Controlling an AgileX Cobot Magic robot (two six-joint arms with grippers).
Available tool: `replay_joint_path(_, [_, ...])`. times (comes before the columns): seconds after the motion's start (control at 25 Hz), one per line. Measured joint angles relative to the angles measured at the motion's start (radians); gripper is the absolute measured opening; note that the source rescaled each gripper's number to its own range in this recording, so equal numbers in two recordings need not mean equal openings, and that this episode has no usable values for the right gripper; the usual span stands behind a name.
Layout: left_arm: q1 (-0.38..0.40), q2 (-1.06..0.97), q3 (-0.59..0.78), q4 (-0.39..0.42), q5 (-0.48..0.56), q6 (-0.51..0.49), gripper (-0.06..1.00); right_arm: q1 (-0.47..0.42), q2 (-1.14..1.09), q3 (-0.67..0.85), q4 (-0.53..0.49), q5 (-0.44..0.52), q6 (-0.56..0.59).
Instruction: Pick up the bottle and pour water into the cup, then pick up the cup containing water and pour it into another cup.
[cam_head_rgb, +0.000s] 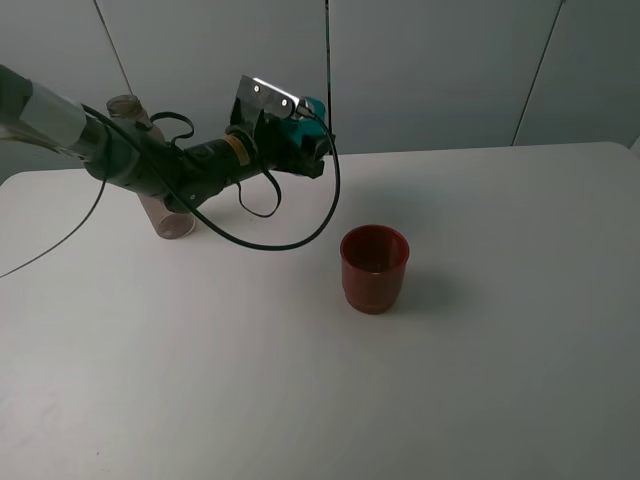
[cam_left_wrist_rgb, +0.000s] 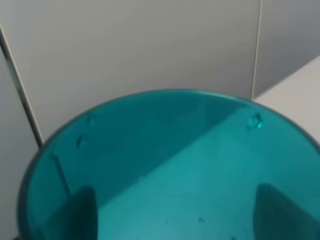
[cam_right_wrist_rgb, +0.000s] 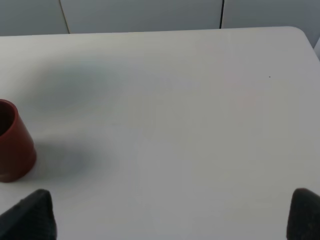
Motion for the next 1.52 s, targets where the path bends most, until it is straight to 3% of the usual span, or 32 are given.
replay_joint_path(0.44, [0.02,0.113,0.0,0.058,-0.102,-0.11,0.11,0.0,0.0,0.0,0.0,0.0,0.0])
replay_joint_path(0.92, [0.031,0.152,0.0,0.093,-0.138,-0.154,0.11,0.0,0.0,0.0,0.0,0.0,0.0])
replay_joint_path(0.96, [0.031,0.152,0.0,0.095,-0.138,-0.154,0.33,0.0,0.0,0.0,0.0,0.0,0.0])
replay_joint_path(1.0, [0.031,0.152,0.0,0.095,-0.138,-0.155,0.65,0.0,0.0,0.0,0.0,0.0,0.0])
replay_joint_path(1.04, [0.031,0.152,0.0,0.095,-0.138,-0.156,0.84,0.0,0.0,0.0,0.0,0.0,0.0])
replay_joint_path(1.08, [0.031,0.152,0.0,0.095,-0.138,-0.156,0.91,0.0,0.0,0.0,0.0,0.0,0.0])
replay_joint_path(1.2, [0.031,0.152,0.0,0.095,-0.135,-0.159,0.98,0.0,0.0,0.0,0.0,0.0,0.0])
replay_joint_path(1.52, [0.031,0.121,0.0,0.096,-0.094,-0.159,0.98,0.0,0.0,0.0,0.0,0.0,0.0])
